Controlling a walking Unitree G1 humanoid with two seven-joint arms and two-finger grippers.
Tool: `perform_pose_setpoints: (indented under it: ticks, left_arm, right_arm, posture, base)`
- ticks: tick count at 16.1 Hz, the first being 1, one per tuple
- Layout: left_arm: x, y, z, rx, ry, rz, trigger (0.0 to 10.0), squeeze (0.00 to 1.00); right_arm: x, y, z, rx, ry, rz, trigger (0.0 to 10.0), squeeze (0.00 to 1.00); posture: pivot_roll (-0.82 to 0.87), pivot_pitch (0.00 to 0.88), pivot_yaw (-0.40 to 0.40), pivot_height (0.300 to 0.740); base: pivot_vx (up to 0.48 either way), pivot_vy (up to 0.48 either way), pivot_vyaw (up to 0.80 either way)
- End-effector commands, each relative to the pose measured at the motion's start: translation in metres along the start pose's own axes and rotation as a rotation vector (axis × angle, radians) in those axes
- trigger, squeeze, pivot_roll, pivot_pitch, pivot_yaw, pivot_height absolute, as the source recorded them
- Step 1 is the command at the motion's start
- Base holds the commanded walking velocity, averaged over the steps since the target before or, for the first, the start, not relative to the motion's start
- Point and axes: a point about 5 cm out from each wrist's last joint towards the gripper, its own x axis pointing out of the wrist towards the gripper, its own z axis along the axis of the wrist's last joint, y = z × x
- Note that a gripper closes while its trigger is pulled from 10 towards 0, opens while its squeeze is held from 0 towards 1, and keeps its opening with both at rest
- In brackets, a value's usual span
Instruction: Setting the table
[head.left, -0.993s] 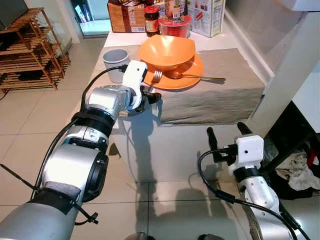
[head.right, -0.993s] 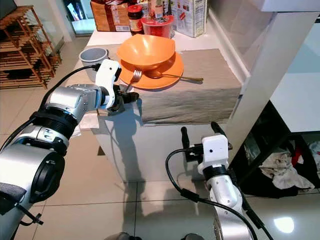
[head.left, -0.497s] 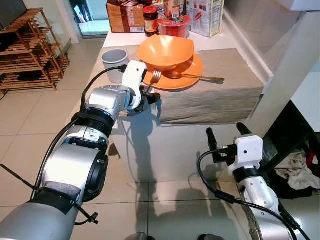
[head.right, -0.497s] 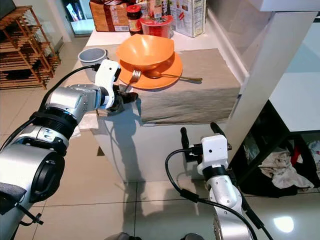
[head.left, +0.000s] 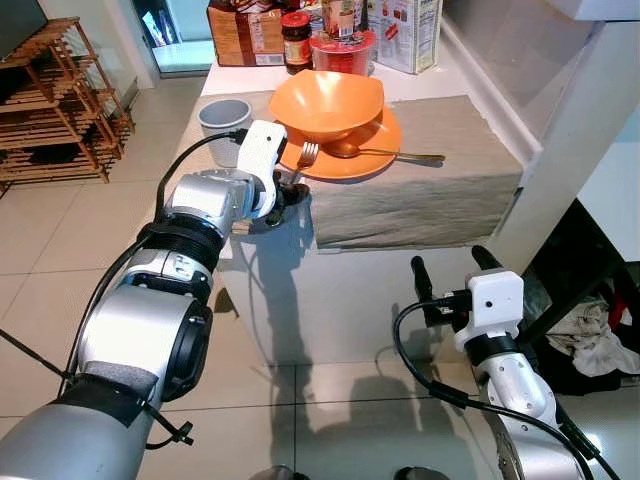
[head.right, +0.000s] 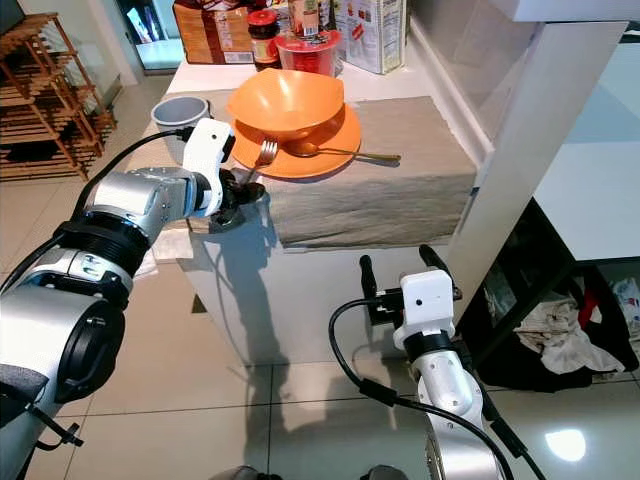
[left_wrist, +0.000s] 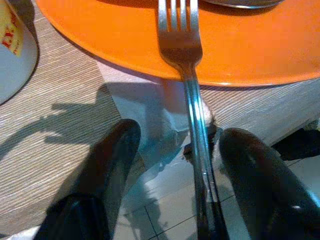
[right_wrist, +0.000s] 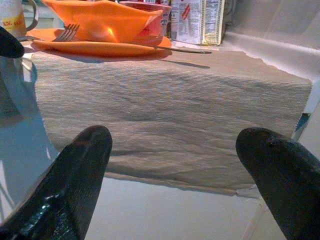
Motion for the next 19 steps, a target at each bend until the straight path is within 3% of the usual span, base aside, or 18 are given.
perform_pose_setpoints:
  ticks: [1,19]
  left_arm:
    - [0.0014,0.0006,-0.0075,-0.014,0.052,0.003,0.0,0.00]
    - [0.0020,-0.0020,-0.0056,0.013,0.040,-0.015,0.0,0.00]
  right_arm:
    - [-0.0003,0.0019,0.0029,-0.002,-0.004,0.009,10.0,0.00]
    - [0.0018,0.0030,0.0018,-0.002,-0.001,0.010,10.0,0.00]
  posture:
    - [-0.10,0.047,0.114,0.731]
    - [-0.10,0.045,0.116,0.731]
  base:
    - [0.000,0.000,0.00]
    - [0.000,0.000,0.00]
